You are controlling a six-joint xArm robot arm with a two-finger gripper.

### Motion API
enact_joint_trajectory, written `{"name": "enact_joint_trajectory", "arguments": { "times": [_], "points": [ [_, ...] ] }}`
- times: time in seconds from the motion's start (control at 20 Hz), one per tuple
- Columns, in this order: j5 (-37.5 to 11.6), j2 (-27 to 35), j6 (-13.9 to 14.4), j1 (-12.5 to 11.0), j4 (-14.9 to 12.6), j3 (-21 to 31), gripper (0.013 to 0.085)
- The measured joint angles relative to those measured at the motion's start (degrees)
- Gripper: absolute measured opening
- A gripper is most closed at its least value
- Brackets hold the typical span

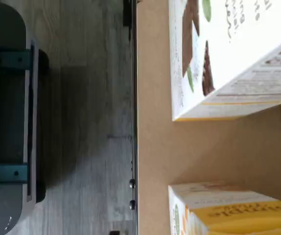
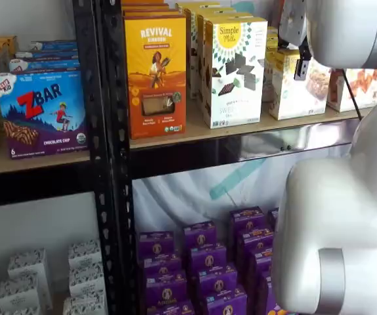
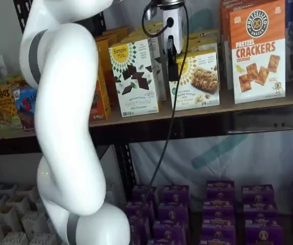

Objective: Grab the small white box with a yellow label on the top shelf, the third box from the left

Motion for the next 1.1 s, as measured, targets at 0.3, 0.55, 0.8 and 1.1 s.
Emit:
{"name": "enact_joint_trajectory", "arguments": {
  "times": [0.3, 0.55, 0.8, 1.1],
  "points": [
    [-0.83, -0.73, -0.13, -0.02, -0.33, 1.23, 0.085],
    [-1.3, -1.08, -0.34, -0.22, -0.17, 1.95, 0.085],
    [-1.09, -0.97, -0.5, -0.43, 0.16, 1.83, 0.069],
    [-0.69, -0.81, -0.77, -0.72, 0.21, 1.66, 0.061]
  ]
}}
